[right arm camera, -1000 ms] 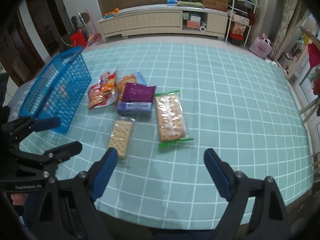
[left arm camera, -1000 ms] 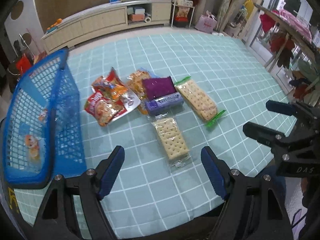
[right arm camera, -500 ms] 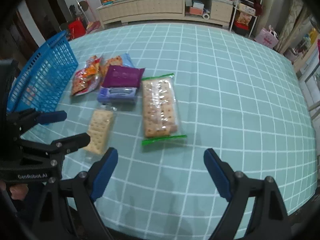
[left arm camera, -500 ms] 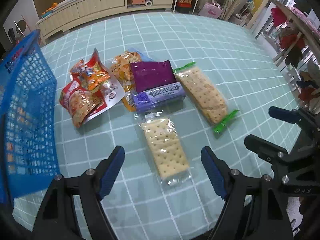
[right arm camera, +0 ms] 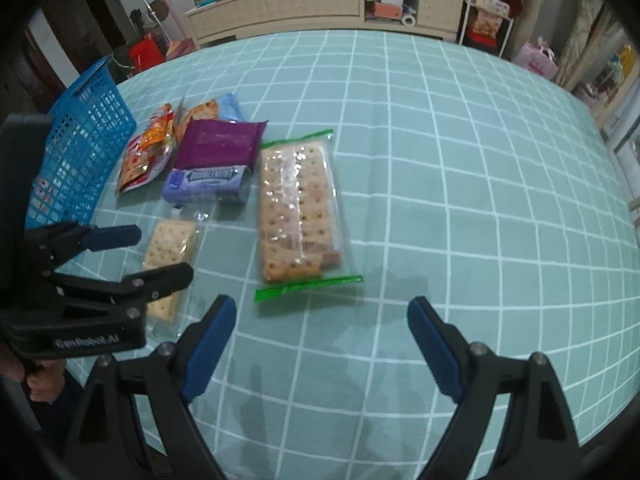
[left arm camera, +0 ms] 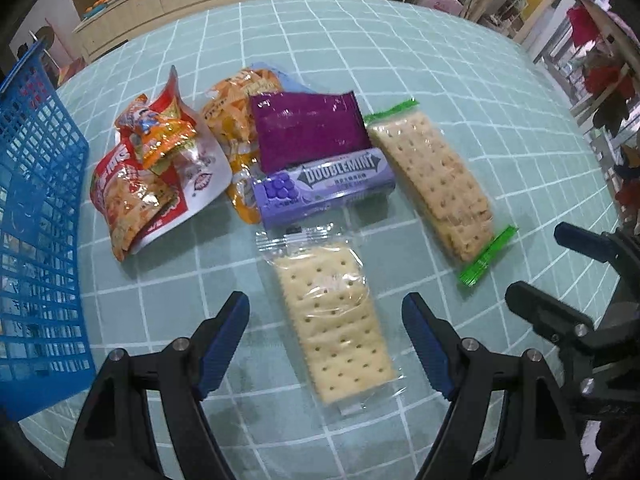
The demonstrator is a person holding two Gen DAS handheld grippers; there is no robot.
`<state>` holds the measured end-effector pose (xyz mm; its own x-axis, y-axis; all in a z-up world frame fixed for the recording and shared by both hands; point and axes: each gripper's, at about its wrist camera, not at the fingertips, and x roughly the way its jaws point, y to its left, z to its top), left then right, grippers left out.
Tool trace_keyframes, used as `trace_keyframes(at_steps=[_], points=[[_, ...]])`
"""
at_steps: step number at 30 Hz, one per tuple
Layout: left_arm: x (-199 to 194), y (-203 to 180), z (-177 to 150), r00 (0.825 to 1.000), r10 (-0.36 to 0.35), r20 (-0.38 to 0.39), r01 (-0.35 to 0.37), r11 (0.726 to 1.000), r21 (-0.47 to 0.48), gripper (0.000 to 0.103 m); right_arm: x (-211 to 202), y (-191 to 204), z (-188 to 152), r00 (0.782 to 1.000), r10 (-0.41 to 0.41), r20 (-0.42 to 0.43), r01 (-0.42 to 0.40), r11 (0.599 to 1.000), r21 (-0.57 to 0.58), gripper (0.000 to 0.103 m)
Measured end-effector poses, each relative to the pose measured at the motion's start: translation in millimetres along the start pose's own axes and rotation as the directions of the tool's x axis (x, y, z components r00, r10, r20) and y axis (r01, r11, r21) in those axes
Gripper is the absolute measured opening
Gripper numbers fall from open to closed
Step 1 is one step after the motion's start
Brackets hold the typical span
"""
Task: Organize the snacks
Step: 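Grasp the large cracker pack with the right tool while the left tool grasps the small cracker pack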
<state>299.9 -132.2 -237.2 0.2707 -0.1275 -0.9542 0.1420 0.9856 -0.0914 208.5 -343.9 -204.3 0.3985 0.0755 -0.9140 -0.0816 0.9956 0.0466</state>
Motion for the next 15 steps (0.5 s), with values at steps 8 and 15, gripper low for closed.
trace_keyframes(at_steps=[8, 15], points=[[10, -4, -10, 0.999, 0.039, -0.001, -0.039, 0.999, -0.004, 0.048, -4, 2, -6, 1.0, -0.005, -0.013, 0.005, 1.0, 0.006, 0.09], [-4, 17, -29, 1.0, -0.003, 0.03, 0.004, 0.999, -0.035, 0.044, -9, 9, 0, 1.0, -0.019, -0.002, 0.019, 1.0, 0.018, 0.09]])
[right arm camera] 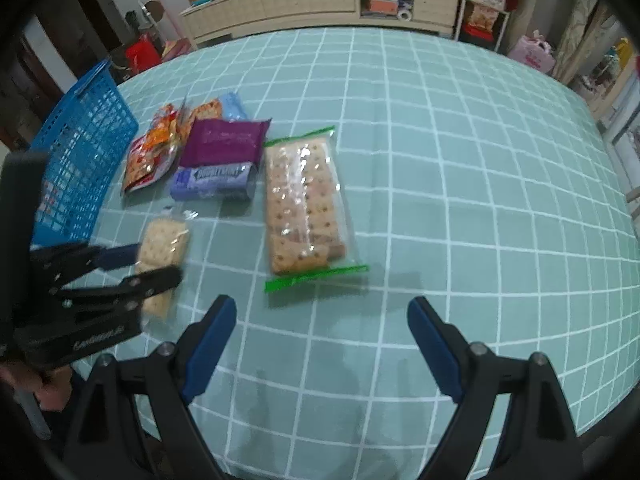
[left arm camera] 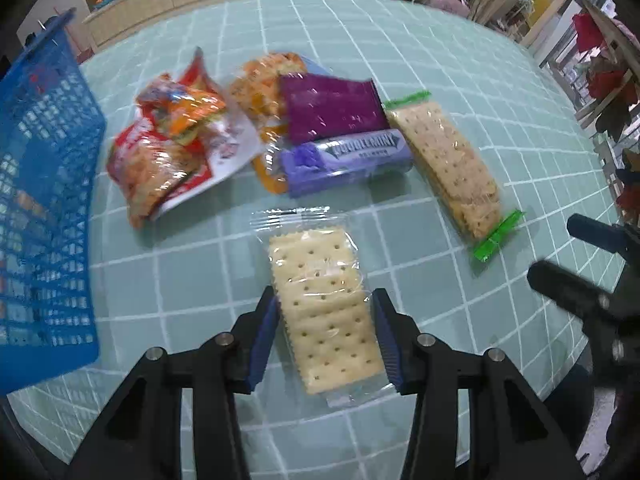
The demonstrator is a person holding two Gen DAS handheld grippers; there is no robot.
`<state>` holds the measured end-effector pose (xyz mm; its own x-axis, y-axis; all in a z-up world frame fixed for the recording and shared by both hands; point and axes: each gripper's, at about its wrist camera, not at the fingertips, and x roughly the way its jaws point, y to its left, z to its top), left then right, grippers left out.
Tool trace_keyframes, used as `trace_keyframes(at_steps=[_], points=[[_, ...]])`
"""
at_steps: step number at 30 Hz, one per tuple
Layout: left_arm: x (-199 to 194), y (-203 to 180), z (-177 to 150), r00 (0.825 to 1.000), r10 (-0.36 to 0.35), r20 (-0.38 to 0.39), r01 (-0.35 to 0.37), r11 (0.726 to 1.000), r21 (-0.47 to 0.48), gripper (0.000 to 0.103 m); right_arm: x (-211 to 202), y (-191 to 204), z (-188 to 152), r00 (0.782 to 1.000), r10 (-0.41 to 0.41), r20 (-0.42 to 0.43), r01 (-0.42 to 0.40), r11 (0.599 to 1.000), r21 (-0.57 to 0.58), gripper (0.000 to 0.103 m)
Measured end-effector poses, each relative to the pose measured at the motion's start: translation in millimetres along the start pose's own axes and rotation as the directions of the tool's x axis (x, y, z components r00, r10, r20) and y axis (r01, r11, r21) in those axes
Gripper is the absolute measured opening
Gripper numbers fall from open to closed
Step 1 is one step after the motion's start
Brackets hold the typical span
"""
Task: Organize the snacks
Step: 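Grasp the large cracker pack with the right tool while the left tool grasps the small cracker pack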
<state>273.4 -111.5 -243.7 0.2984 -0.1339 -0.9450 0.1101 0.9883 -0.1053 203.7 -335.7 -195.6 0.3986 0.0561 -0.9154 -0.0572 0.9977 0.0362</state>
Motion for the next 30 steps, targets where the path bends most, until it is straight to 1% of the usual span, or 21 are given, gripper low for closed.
trace_keyframes(at_steps=[3, 5, 7, 10, 12, 14, 17, 18, 20, 21, 22, 25, 27, 29, 30], points=[[-18, 9, -3, 0.999, -0.005, 0.051, 0.005, 1.0, 0.007, 0.043, -1, 5, 5, 0.999, 0.03, 0.014, -0.03, 1.0, -0.002, 0.09], [-30, 14, -2, 0.996, 0.009, 0.086, -0.01, 1.0, 0.01, 0.043, 1, 9, 11, 0.999, 0.032, 0.023, -0.031, 0.999, -0.016, 0.09], [-35, 19, 1, 0.994, 0.024, 0.105, -0.024, 1.0, 0.004, 0.043, 5, 13, 19, 0.999, 0.029, 0.023, -0.028, 0.999, -0.031, 0.09], [-38, 31, 6, 0.995, -0.01, 0.095, 0.014, 0.999, -0.041, 0.043, 16, 20, 29, 1.0, 0.0, 0.013, 0.001, 0.998, -0.063, 0.09], [-39, 37, 12, 0.996, -0.001, 0.094, 0.006, 0.999, -0.049, 0.043, 28, 24, 34, 1.0, -0.002, -0.009, 0.001, 0.995, -0.098, 0.09], [-37, 38, 19, 0.995, 0.018, 0.1, -0.014, 0.999, -0.042, 0.043, 41, 26, 39, 0.999, -0.024, -0.026, 0.02, 0.993, -0.117, 0.09], [-40, 27, 24, 0.994, 0.01, 0.106, -0.007, 1.0, -0.025, 0.043, 54, 25, 45, 0.999, -0.032, -0.04, 0.027, 0.992, -0.123, 0.09], [-40, 20, 28, 0.994, 0.012, 0.107, -0.01, 1.0, -0.017, 0.043, 58, 24, 46, 0.998, -0.037, -0.043, 0.032, 0.991, -0.128, 0.087], [-33, 15, 31, 0.994, 0.013, 0.107, -0.013, 1.0, 0.003, 0.043, 64, 22, 49, 0.995, -0.087, -0.045, 0.08, 0.988, -0.134, 0.082], [-34, 15, 32, 0.994, 0.012, 0.105, -0.013, 1.0, 0.012, 0.043, 68, 21, 50, 0.995, -0.089, -0.054, 0.081, 0.987, -0.138, 0.078], [-38, 16, 31, 0.995, 0.012, 0.101, -0.014, 1.0, 0.02, 0.043, 72, 20, 50, 0.994, -0.085, -0.064, 0.075, 0.987, -0.14, 0.077], [-31, 12, 32, 0.995, 0.029, 0.095, -0.033, 0.998, 0.044, 0.043, 73, 19, 51, 0.996, -0.068, -0.062, 0.058, 0.987, -0.151, 0.075], [-28, 11, 32, 0.995, 0.023, 0.093, -0.027, 0.999, 0.046, 0.043, 74, 19, 51, 0.996, -0.058, -0.065, 0.047, 0.986, -0.158, 0.073], [-25, 11, 32, 0.996, 0.01, 0.088, -0.013, 0.999, 0.037, 0.043, 74, 21, 51, 0.997, -0.049, -0.064, 0.037, 0.983, -0.18, 0.066], [-23, 11, 33, 0.996, 0.007, 0.086, -0.011, 0.999, 0.036, 0.043, 73, 24, 52, 0.997, -0.05, -0.062, 0.037, 0.981, -0.192, 0.06]])
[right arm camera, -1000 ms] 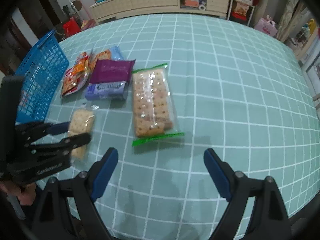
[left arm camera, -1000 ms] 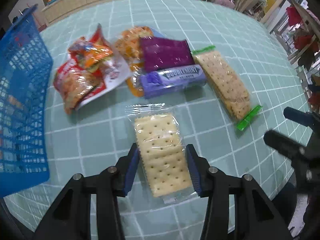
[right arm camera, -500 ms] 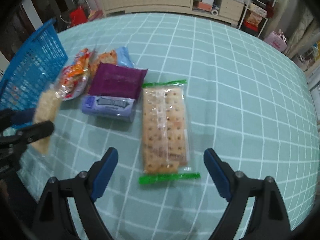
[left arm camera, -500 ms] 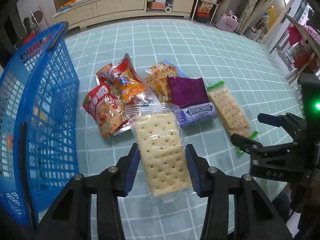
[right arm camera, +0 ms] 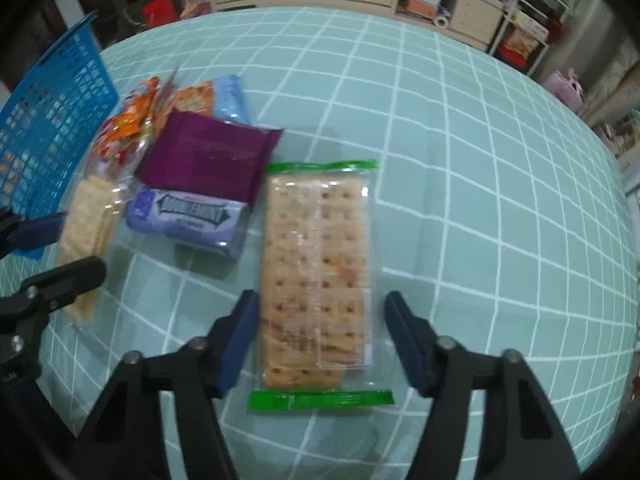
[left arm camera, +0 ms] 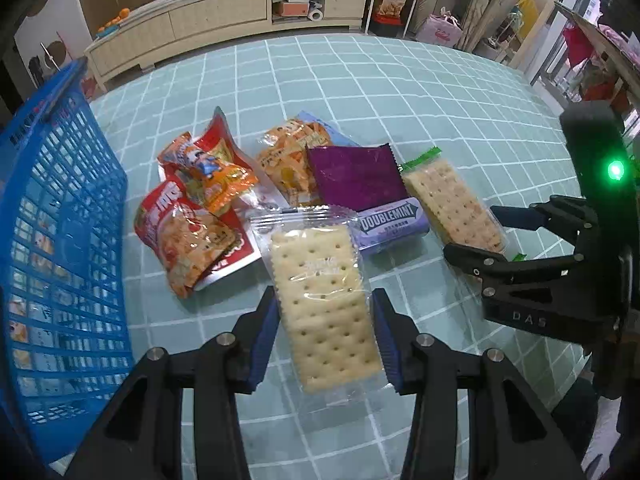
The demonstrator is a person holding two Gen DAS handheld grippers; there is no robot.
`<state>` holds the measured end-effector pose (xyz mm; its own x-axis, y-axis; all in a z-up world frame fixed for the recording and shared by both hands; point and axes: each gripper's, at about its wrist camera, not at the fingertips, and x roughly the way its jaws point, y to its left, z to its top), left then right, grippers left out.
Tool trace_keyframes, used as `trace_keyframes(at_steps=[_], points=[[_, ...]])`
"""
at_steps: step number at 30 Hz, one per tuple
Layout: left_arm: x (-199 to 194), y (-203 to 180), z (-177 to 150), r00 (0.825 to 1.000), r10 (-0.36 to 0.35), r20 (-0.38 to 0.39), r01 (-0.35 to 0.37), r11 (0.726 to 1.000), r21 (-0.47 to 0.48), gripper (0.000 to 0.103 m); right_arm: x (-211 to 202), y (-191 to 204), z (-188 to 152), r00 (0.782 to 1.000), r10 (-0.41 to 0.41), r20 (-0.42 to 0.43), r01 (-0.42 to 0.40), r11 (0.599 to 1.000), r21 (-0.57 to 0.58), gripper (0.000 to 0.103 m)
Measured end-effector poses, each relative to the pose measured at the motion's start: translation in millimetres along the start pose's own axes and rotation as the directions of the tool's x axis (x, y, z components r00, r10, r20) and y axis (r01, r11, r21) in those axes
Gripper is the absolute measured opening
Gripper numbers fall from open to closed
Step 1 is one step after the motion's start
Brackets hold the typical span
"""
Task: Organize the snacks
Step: 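Grasp the large cracker pack with the right tool while the left tool grasps the small cracker pack, then carry both cracker packs over the blue basket and lower them inside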
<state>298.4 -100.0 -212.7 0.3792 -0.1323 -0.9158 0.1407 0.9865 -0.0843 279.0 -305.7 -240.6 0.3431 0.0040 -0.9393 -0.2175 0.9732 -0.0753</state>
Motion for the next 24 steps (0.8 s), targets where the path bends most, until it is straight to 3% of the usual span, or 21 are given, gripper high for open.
trace_keyframes(at_steps=[4, 10, 16, 24], points=[[-1, -1, -4, 1.0, -0.006, 0.001, 0.006, 1.0, -0.006, 0.043, -2, 11, 1, 1.0, 0.006, 0.001, -0.006, 1.0, -0.005, 0.058], [-24, 4, -15, 0.999, -0.039, 0.025, 0.04, 0.999, -0.034, 0.043, -26, 9, -16, 0.999, 0.041, 0.02, -0.043, 0.996, 0.08, 0.058], [-58, 9, -33, 0.996, -0.072, 0.06, 0.076, 0.995, -0.059, 0.043, -74, 21, -30, 0.997, 0.044, 0.068, -0.051, 0.995, 0.091, 0.058], [-112, 12, -54, 0.988, -0.049, 0.147, 0.056, 0.997, -0.047, 0.043, -130, 55, -45, 0.987, 0.07, 0.145, -0.08, 0.995, 0.061, 0.058]])
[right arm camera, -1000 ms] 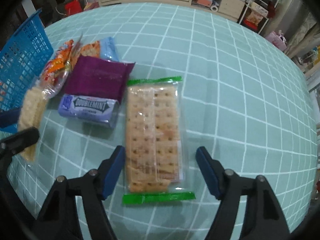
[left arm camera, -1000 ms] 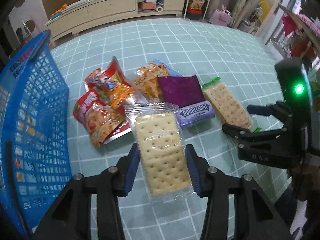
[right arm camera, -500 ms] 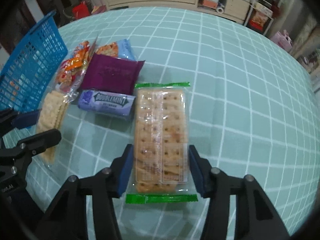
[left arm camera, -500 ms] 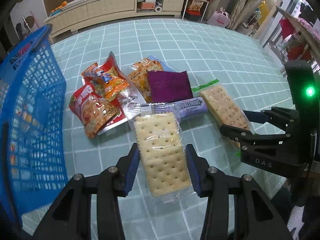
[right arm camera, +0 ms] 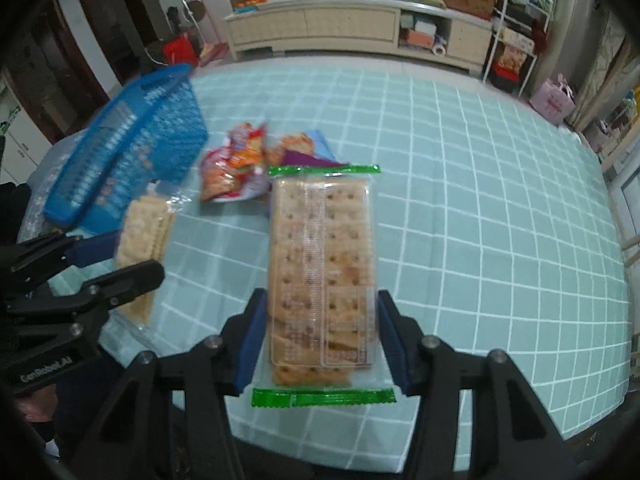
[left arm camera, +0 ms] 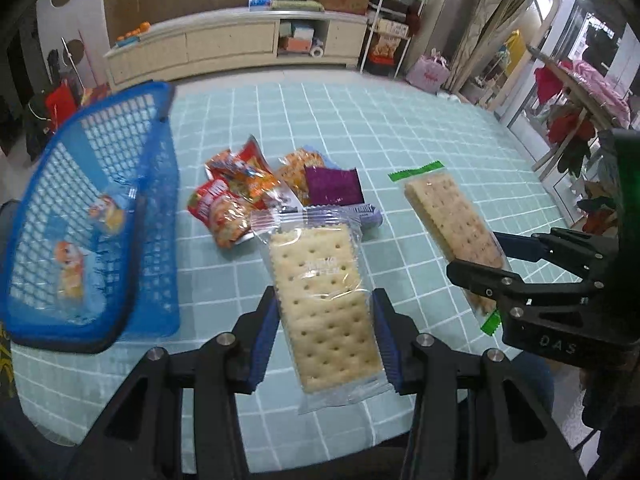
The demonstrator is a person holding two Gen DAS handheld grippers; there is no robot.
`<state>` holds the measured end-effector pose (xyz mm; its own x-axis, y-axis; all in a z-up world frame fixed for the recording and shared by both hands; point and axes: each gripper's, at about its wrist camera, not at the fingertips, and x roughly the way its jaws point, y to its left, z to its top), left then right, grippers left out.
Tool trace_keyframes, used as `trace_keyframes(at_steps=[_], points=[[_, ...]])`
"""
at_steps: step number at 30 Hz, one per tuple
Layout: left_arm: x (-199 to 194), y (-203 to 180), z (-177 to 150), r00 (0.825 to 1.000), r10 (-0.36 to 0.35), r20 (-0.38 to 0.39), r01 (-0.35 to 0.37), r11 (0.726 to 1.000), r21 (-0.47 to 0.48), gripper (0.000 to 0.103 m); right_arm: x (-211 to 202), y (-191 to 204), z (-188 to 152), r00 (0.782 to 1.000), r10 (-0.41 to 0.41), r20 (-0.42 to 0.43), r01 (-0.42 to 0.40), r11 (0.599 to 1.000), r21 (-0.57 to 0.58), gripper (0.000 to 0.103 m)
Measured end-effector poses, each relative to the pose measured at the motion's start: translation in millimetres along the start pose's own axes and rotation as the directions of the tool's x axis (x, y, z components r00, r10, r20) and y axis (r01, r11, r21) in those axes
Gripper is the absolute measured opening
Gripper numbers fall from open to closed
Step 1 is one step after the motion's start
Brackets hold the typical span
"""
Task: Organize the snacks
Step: 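Carry both cracker packs over the blue basket and lower them inside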
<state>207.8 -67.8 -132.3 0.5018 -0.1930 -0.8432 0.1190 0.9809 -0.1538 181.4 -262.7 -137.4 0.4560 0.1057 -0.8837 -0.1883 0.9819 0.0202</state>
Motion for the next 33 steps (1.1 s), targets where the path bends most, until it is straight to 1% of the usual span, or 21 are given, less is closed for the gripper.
trace_keyframes(at_steps=[5, 11, 15, 19, 22, 27, 33], points=[[-28, 6, -10, 0.999, 0.003, 0.044, -0.003, 1.0, 0.004, 0.043, -23, 30, 3, 0.998, 0.024, 0.049, -0.023, 0.999, -0.034, 0.058], [-63, 20, -14, 0.993, 0.015, 0.113, -0.018, 1.0, 0.025, 0.043, -50, 66, 9, 0.993, 0.045, 0.107, -0.036, 0.996, -0.082, 0.058], [-93, 37, -10, 0.986, 0.038, 0.161, -0.045, 0.998, 0.039, 0.043, -63, 89, 18, 0.987, 0.072, 0.143, -0.057, 0.993, -0.104, 0.058], [-112, 56, -4, 0.978, 0.073, 0.194, -0.088, 0.994, 0.07, 0.043, -72, 108, 31, 0.981, 0.095, 0.171, -0.075, 0.99, -0.117, 0.058], [-123, 72, 1, 0.974, 0.086, 0.212, -0.106, 0.991, 0.086, 0.043, -76, 121, 39, 0.975, 0.117, 0.189, -0.097, 0.989, -0.115, 0.058], [-131, 104, 7, 0.965, 0.13, 0.227, -0.156, 0.983, 0.101, 0.043, -68, 149, 56, 0.971, 0.145, 0.188, -0.123, 0.984, -0.127, 0.058], [-114, 144, 9, 0.978, 0.109, 0.175, -0.122, 0.991, 0.063, 0.043, -45, 178, 73, 0.976, 0.15, 0.158, -0.131, 0.983, -0.128, 0.058]])
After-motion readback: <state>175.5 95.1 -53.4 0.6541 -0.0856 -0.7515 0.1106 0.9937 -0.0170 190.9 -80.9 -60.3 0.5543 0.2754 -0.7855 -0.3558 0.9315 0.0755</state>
